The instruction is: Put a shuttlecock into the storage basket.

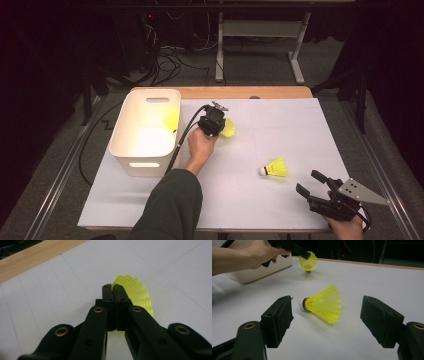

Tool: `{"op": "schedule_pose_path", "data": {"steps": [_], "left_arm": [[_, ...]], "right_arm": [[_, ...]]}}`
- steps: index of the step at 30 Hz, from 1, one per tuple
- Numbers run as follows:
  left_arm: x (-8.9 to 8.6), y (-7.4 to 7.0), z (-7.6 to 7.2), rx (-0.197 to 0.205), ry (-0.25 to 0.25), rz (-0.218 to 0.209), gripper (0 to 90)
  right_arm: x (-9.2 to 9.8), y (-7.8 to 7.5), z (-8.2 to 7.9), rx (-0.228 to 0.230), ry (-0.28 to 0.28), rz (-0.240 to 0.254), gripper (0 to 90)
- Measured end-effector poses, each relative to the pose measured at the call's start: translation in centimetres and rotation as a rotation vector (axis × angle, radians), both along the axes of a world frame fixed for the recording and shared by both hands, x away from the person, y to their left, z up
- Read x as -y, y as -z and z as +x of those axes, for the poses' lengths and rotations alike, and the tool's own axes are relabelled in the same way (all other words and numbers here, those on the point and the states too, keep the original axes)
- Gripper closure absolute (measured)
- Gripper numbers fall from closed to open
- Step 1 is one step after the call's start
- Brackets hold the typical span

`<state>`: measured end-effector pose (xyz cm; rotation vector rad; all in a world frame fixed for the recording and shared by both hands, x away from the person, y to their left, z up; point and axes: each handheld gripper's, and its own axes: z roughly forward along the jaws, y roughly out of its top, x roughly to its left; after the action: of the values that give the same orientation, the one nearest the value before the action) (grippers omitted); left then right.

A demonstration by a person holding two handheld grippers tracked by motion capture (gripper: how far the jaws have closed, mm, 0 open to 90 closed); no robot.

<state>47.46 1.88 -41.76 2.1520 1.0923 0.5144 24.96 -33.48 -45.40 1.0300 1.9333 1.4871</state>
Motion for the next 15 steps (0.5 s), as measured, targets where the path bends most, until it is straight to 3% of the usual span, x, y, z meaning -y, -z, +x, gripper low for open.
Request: {"op": "schedule_pose_path", "data": {"steps": [4,15], "left_arm": [[-0.33,-0.55,-0.04,-0.012,-0.001,-0.034,90.0],[-0.28,-1.02,-0.47,-0.026,0.012,-0.047,90.0]], "right_arm": [[0.01,0.01,0.03,-0.002,0.002,0.001,26.2],[-0.03,0.08,0.17,-0.008,0.002,-0.002,26.0]]}}
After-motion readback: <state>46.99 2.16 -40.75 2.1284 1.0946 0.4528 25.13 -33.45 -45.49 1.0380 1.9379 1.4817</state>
